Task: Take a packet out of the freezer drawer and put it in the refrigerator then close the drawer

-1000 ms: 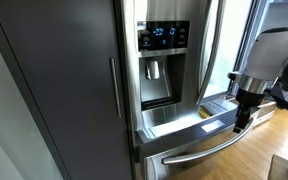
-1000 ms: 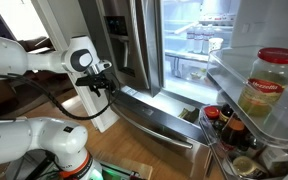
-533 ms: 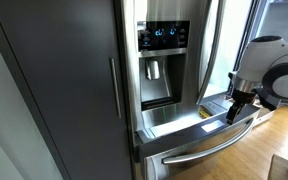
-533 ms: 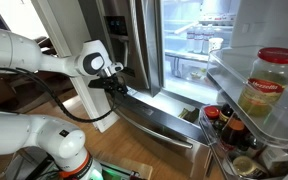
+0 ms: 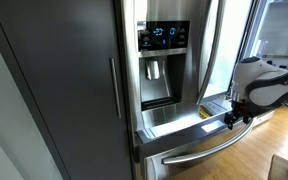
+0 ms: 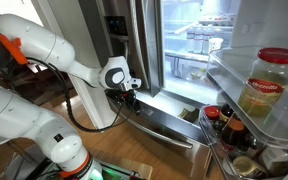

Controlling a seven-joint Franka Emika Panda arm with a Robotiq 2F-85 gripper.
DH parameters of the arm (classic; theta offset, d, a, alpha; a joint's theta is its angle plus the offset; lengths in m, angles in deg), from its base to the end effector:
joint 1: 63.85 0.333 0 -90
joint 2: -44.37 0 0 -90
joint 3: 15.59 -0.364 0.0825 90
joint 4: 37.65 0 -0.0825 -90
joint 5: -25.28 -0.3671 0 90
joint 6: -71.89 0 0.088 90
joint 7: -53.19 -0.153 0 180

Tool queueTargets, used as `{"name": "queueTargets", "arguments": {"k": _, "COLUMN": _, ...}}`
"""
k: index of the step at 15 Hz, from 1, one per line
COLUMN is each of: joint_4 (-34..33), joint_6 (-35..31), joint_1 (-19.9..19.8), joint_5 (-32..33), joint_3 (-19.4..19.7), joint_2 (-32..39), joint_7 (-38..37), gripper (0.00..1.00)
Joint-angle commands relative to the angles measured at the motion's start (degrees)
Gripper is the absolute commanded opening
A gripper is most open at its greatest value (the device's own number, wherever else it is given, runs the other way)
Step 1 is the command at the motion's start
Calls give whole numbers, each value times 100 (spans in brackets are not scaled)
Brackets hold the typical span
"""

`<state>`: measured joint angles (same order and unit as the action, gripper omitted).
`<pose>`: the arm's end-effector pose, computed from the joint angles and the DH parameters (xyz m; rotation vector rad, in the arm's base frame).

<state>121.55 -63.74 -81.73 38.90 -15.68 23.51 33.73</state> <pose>0.3155 -0.1122 0.3269 2.8937 -0.7020 -0.0667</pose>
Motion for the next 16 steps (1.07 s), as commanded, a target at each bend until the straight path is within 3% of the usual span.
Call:
{"name": "queueTargets", "arguments": {"k": 1, "joint_4": -11, "joint_6": -108, "joint_1": -44, "joint_5": -246, "joint_3": 257, "joint_2": 598, "joint_7": -629, "gripper": 100}}
{"name": "queueTargets", "arguments": {"k": 5, "joint_4": -33, "joint_6": -429, "joint_1": -29, "joint_5": -731, "joint_3": 627, "joint_2": 1183, "joint_7": -975, "gripper": 100}}
{"name": "queueTargets", "arguments": {"k": 11, "joint_4": -34, "joint_6": -1748, "joint_1": 71, "joint_5": -1755, "joint_3": 1103, "joint_2": 2002, "joint_7": -621, "gripper": 100}}
{"name": "queueTargets", "arguments": {"k": 16, "joint_4": -40, "joint_6": -2207, "joint_1": 137, "joint_5": -2876, "joint_3": 1240, "joint_2": 2452, "joint_7": -109, "gripper": 100}}
